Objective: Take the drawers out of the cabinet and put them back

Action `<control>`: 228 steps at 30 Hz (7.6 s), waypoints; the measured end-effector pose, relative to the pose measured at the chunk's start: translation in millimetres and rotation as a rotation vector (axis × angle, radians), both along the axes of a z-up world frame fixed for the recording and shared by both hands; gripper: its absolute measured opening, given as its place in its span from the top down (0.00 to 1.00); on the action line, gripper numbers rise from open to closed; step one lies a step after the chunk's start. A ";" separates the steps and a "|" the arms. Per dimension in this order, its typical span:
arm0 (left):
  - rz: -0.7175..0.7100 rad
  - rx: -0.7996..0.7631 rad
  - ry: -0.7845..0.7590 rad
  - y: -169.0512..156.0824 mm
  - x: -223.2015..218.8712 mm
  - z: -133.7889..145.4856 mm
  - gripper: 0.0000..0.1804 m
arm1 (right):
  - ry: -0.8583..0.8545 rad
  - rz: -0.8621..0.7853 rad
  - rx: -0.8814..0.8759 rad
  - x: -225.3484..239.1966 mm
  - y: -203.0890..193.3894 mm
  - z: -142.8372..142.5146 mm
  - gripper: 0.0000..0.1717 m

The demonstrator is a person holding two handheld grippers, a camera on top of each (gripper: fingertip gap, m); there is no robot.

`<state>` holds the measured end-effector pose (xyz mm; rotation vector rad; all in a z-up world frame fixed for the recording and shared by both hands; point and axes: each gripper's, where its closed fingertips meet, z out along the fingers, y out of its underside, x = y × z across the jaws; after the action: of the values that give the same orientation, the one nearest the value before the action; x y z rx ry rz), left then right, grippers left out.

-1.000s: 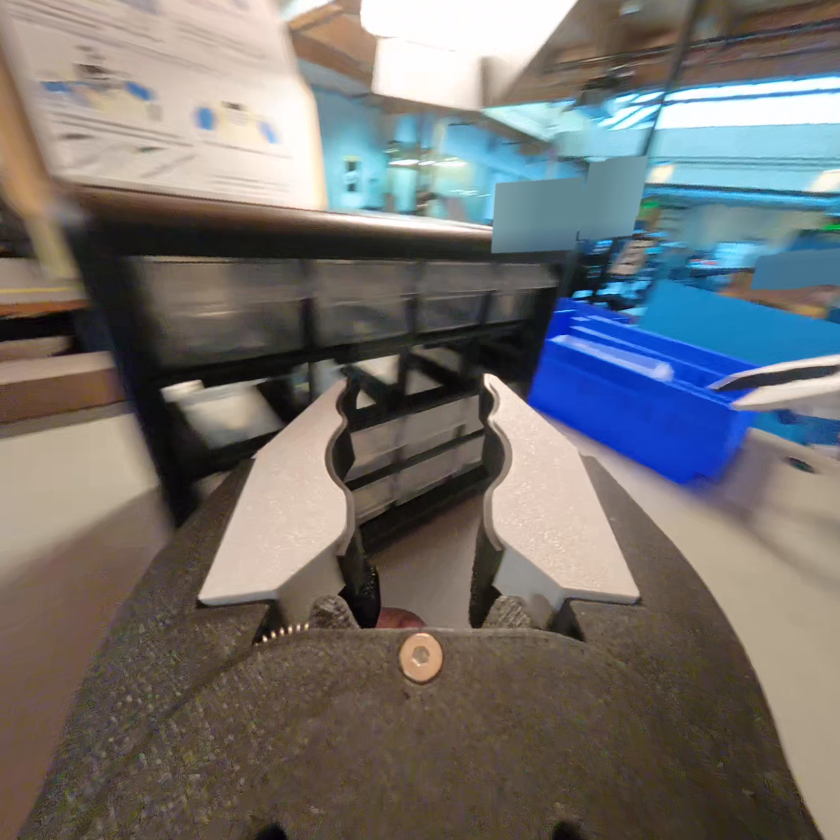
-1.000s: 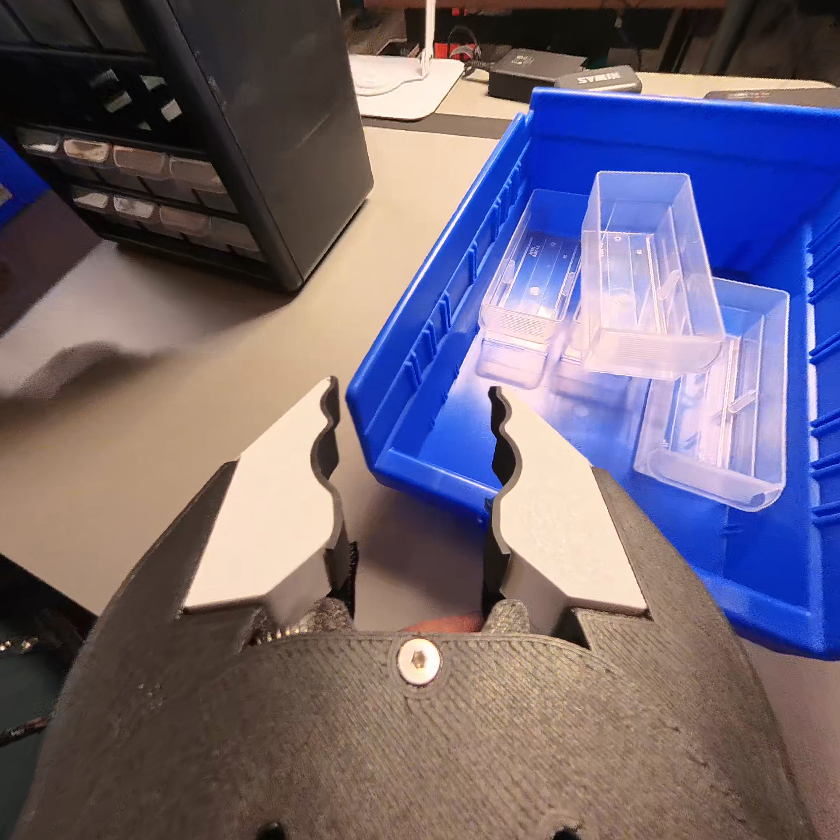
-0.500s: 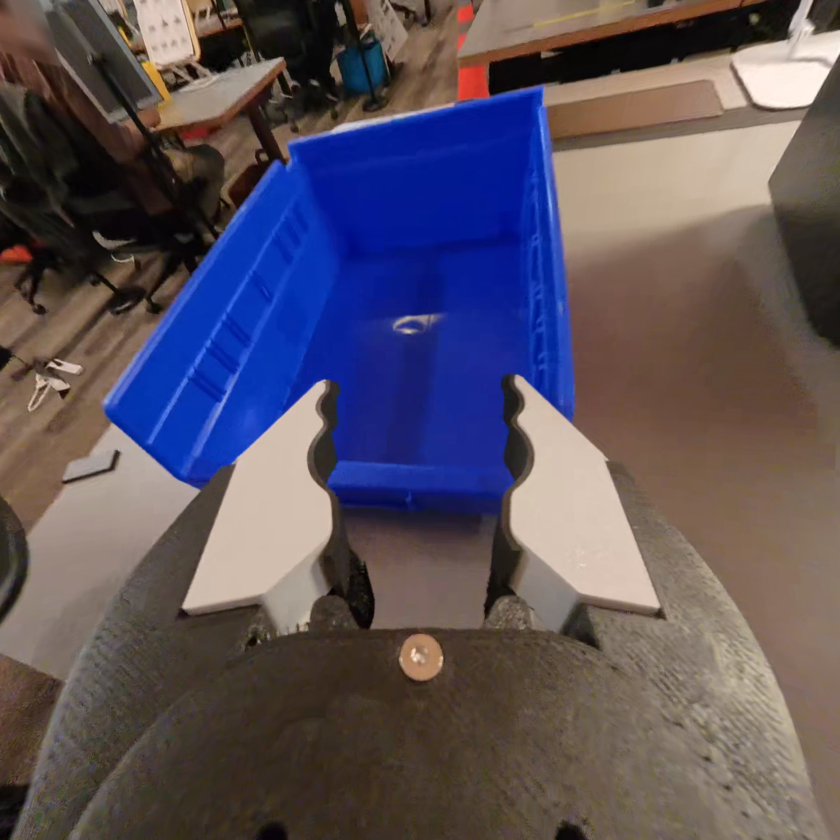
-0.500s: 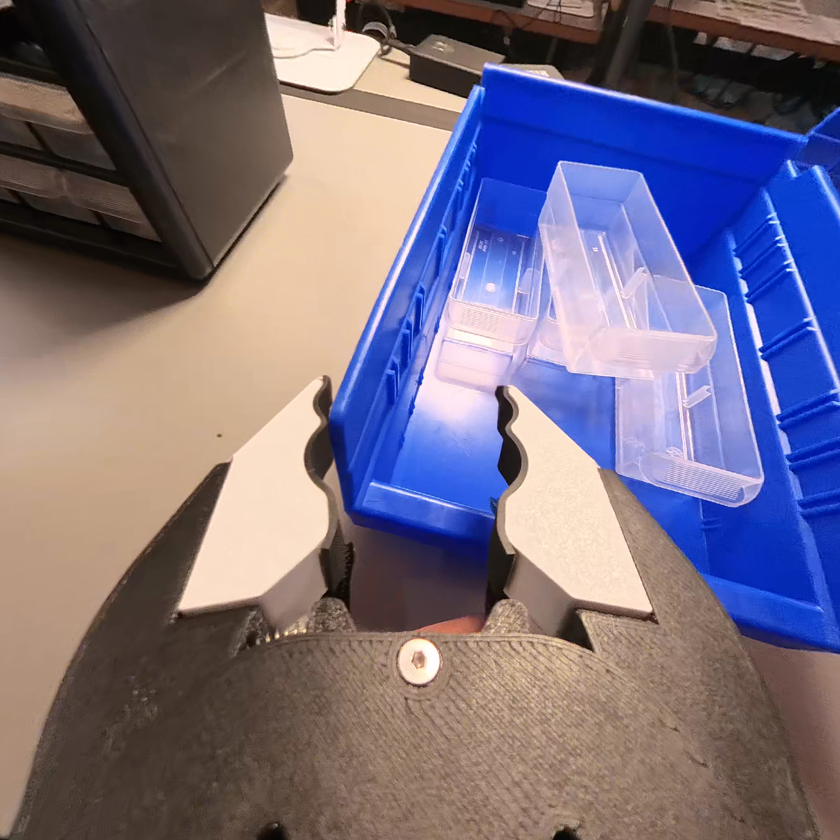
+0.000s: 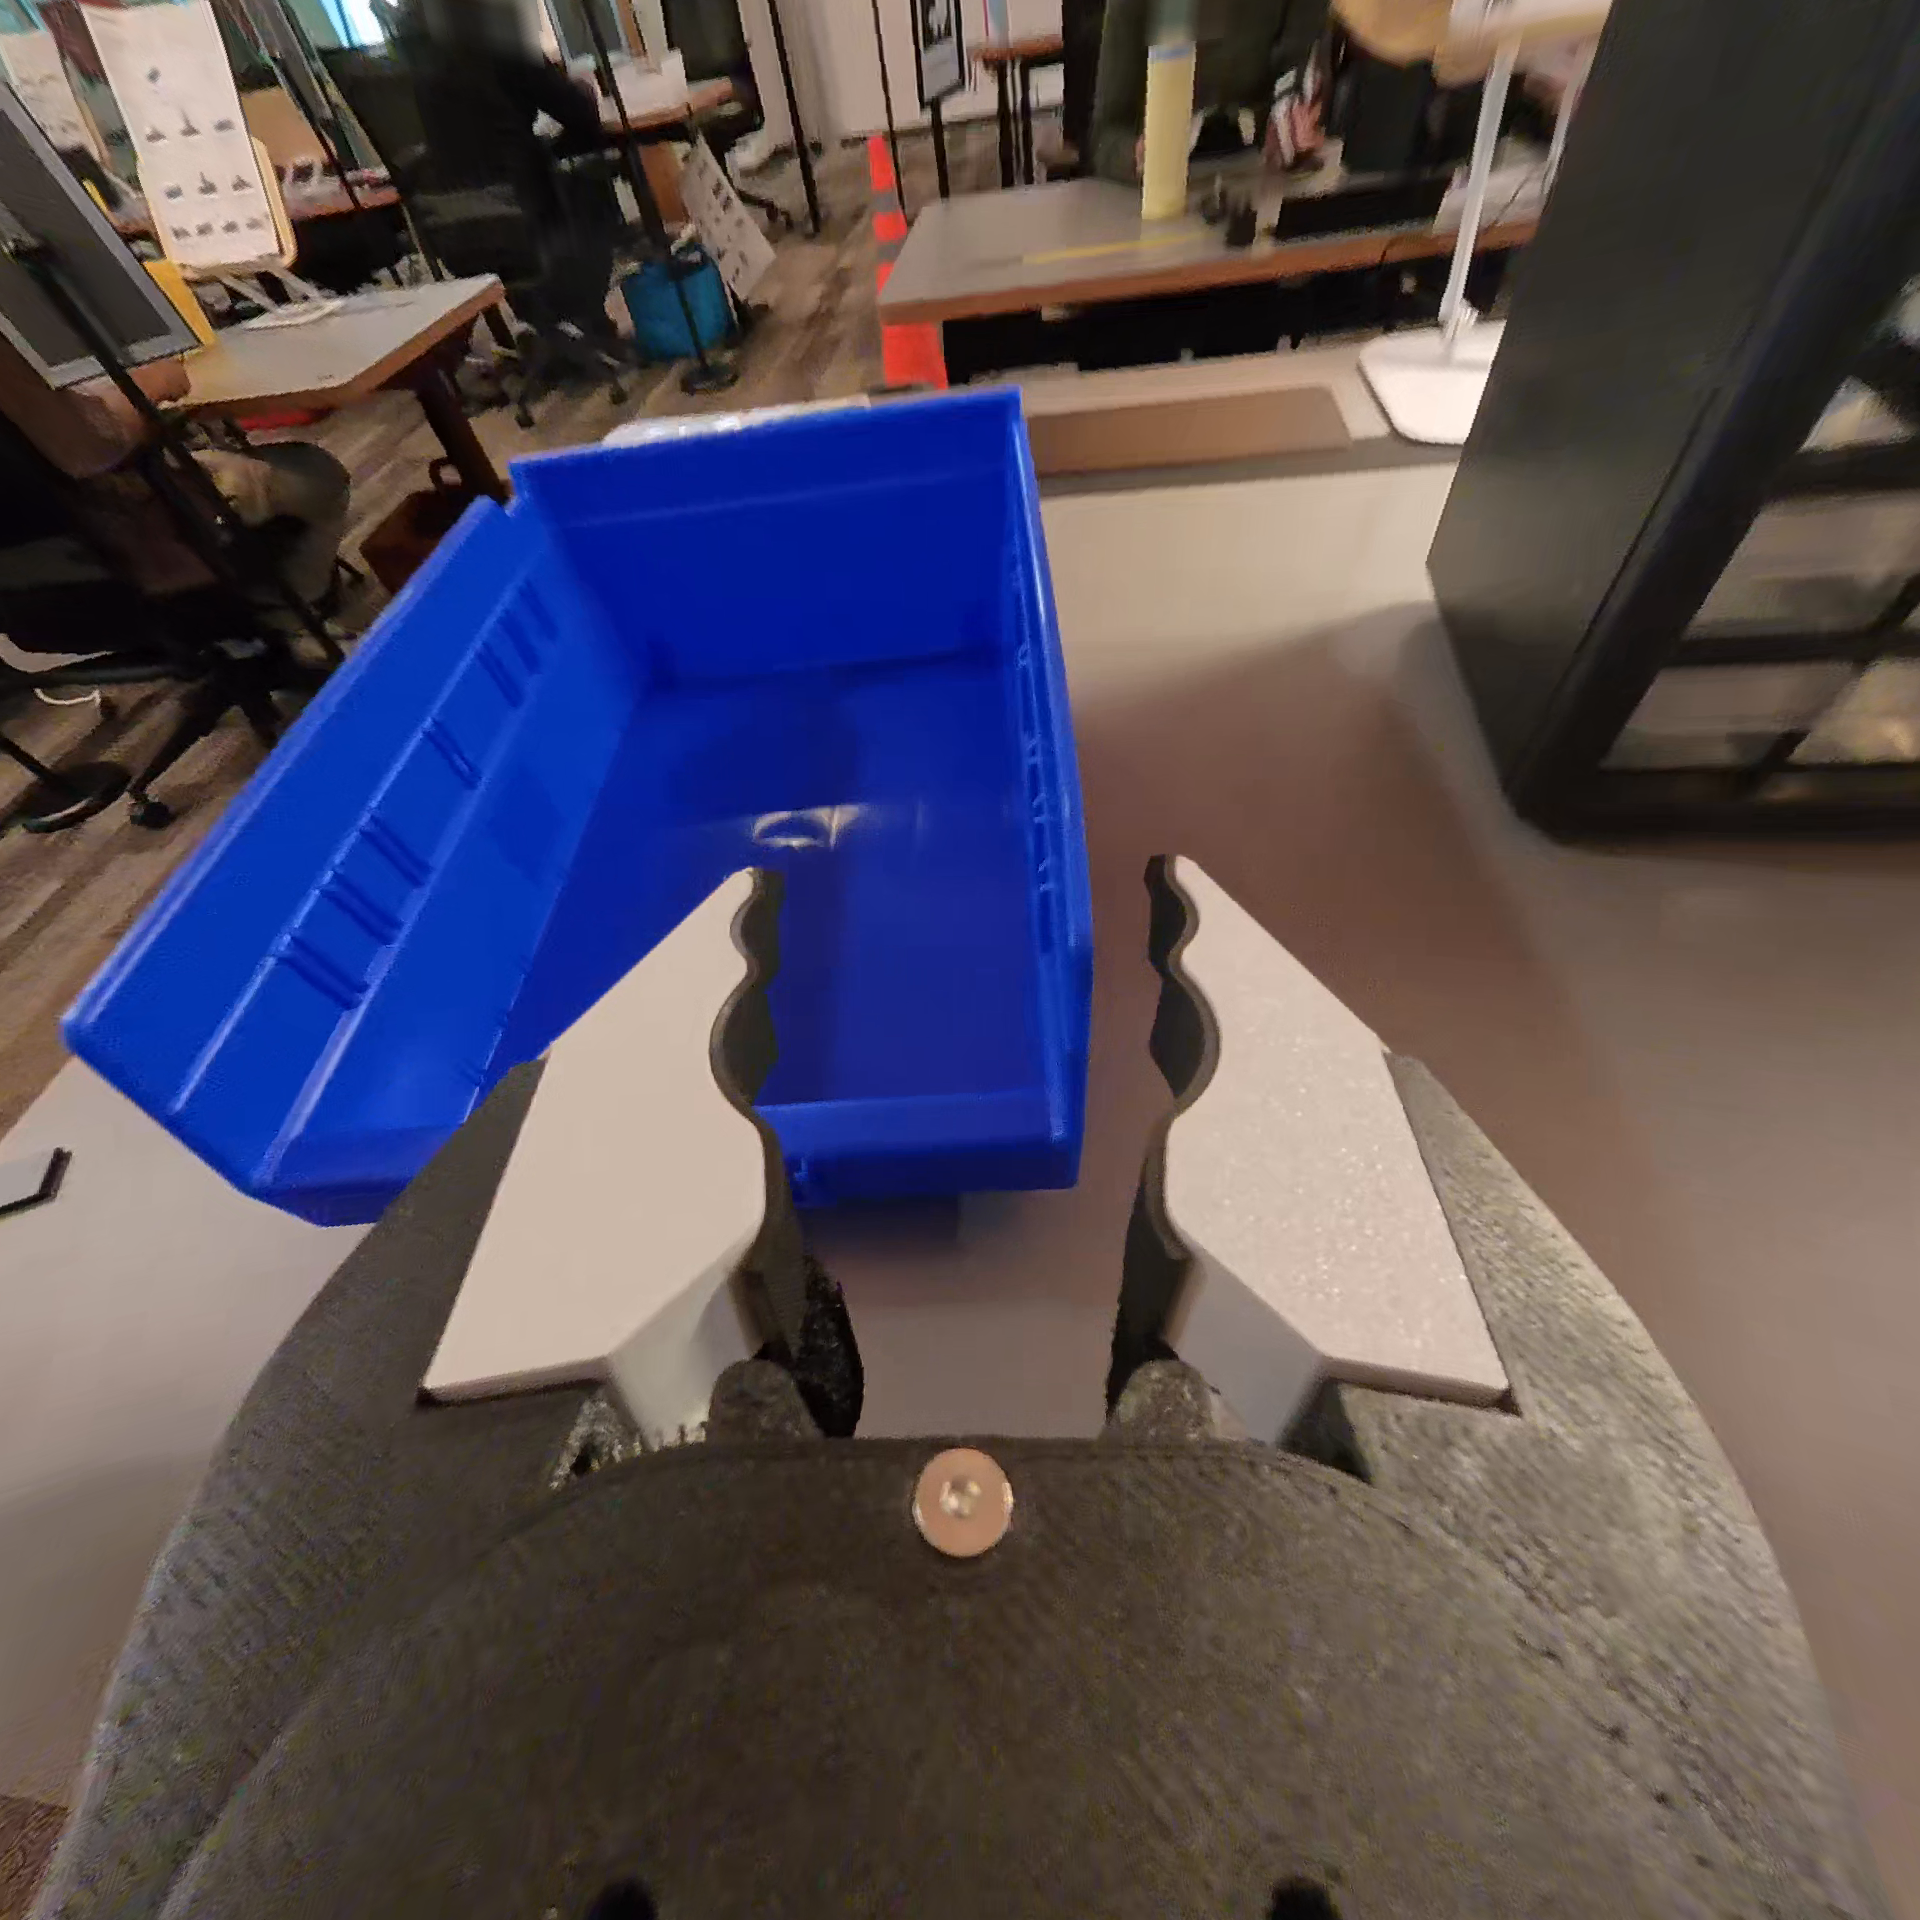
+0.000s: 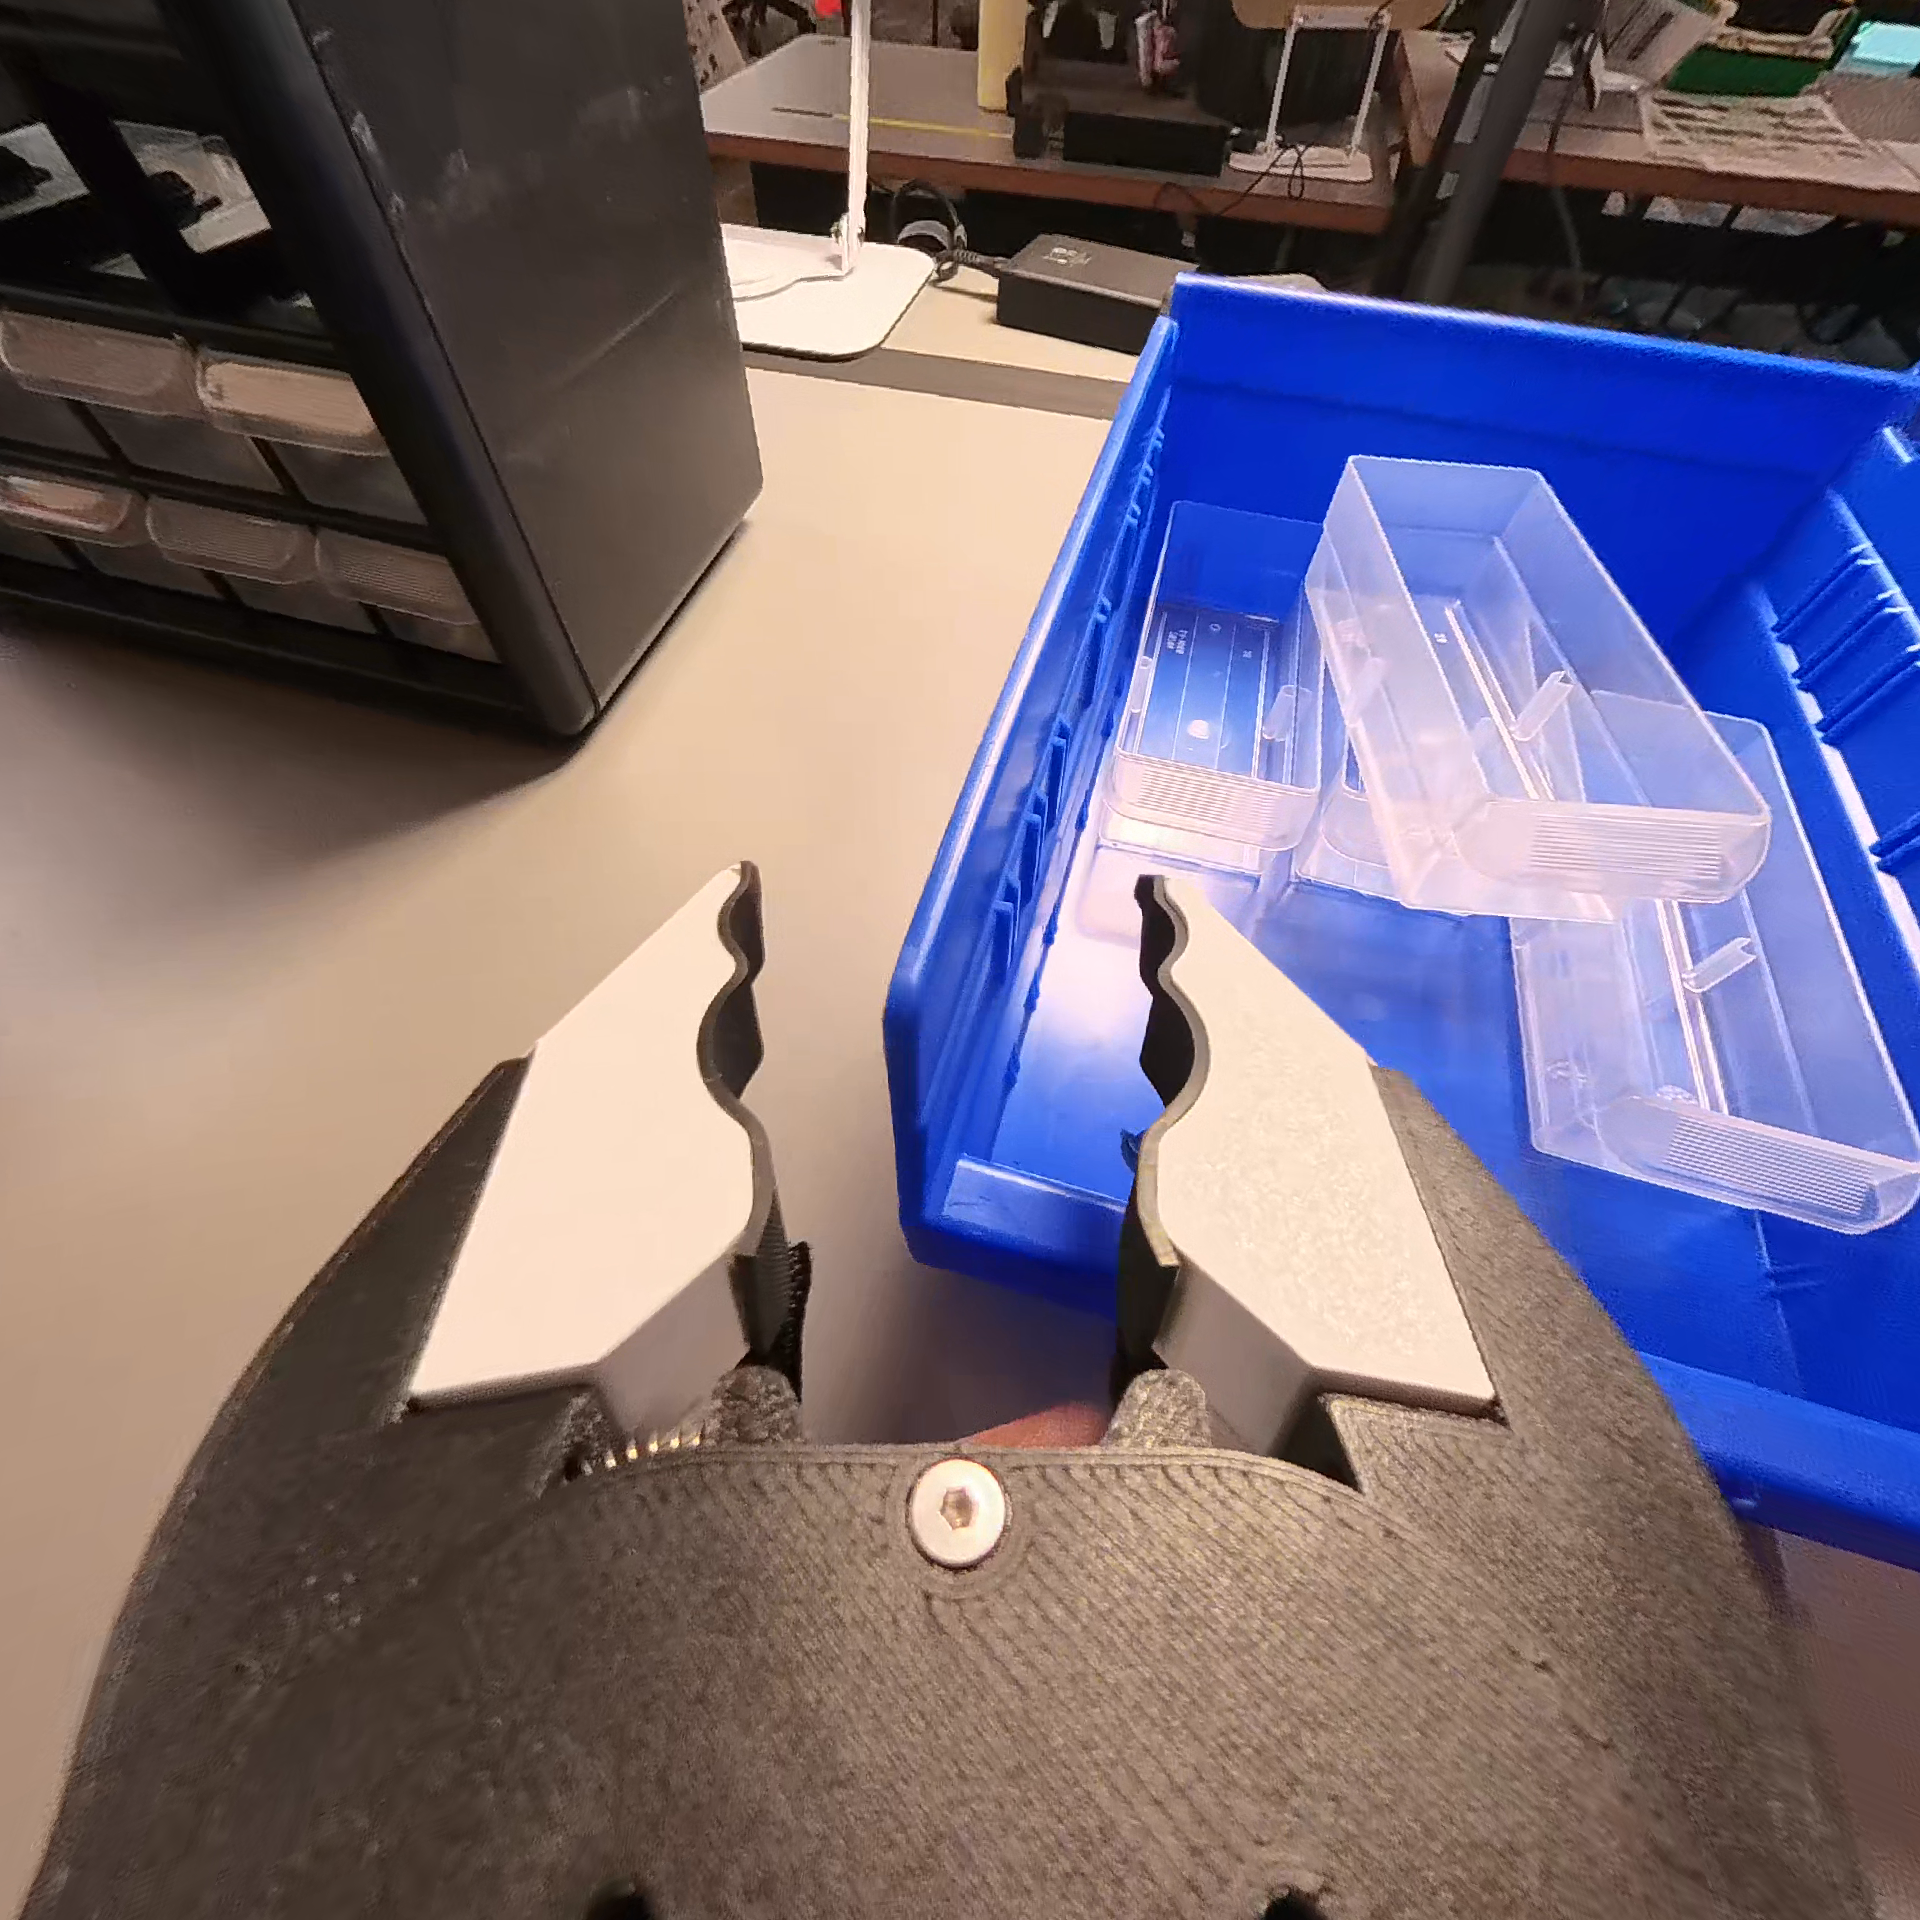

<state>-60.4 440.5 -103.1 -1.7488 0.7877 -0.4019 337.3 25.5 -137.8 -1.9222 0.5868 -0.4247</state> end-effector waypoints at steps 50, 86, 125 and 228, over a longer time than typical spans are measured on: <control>-0.064 0.188 0.079 1.1 21.9 -32.3 0.97 | -0.089 -0.219 0.061 20.5 -23.3 3.2 0.84; -0.206 0.363 -0.138 -47.9 -0.1 49.4 0.99 | -0.172 -0.105 0.269 6.3 -35.9 71.7 1.00; -0.211 0.147 0.101 -64.9 5.2 -24.6 0.91 | -0.079 -0.131 0.113 -34.3 -37.7 5.2 0.74; -0.876 0.550 -0.241 -225.7 114.4 393.7 0.99 | -0.584 0.903 0.317 -326.7 255.0 217.6 0.98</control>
<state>54.0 214.8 290.6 -0.7613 1.3176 -0.8594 10.6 280.5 79.9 -1.4610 -0.5623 -0.2523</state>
